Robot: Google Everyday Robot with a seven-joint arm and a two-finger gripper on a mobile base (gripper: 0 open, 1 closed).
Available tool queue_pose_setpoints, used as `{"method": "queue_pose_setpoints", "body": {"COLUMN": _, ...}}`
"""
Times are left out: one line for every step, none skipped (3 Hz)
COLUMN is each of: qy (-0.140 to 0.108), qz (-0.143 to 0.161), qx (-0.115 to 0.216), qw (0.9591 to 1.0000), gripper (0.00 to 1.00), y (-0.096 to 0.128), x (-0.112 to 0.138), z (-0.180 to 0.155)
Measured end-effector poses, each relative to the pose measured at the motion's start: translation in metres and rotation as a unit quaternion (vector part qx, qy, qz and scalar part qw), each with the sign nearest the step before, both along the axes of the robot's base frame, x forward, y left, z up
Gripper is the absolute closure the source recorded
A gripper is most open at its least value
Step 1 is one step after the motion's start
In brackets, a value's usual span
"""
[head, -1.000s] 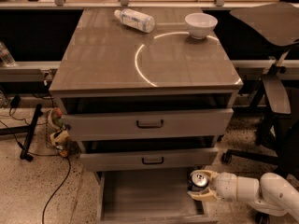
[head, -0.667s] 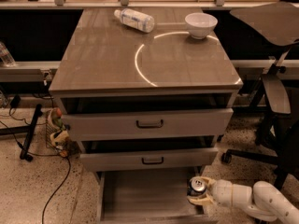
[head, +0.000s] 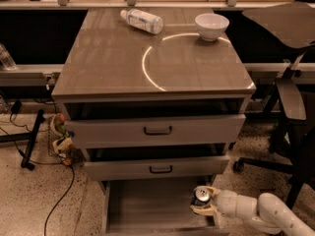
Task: Place pepsi can into bottom drawer
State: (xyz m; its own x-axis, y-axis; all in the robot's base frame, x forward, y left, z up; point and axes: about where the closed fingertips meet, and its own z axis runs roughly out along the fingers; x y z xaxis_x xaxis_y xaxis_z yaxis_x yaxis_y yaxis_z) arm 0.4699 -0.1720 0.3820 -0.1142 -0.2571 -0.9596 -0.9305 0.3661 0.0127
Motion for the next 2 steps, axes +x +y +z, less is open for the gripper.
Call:
{"method": "queue_pose_setpoints", "body": {"qy": -0.013, "qz": -0.022, "qx": 0.018, "qw": 0.9995, "gripper": 1.0, "y": 0.026, "x": 0.017, "z": -0.04}}
{"method": "queue_pose_setpoints", "body": {"qy": -0.031, "qz": -0.033, "qx": 0.024, "qw": 0.9987, "gripper": 1.0, "y": 0.05, "x": 0.037, "z": -0.077}}
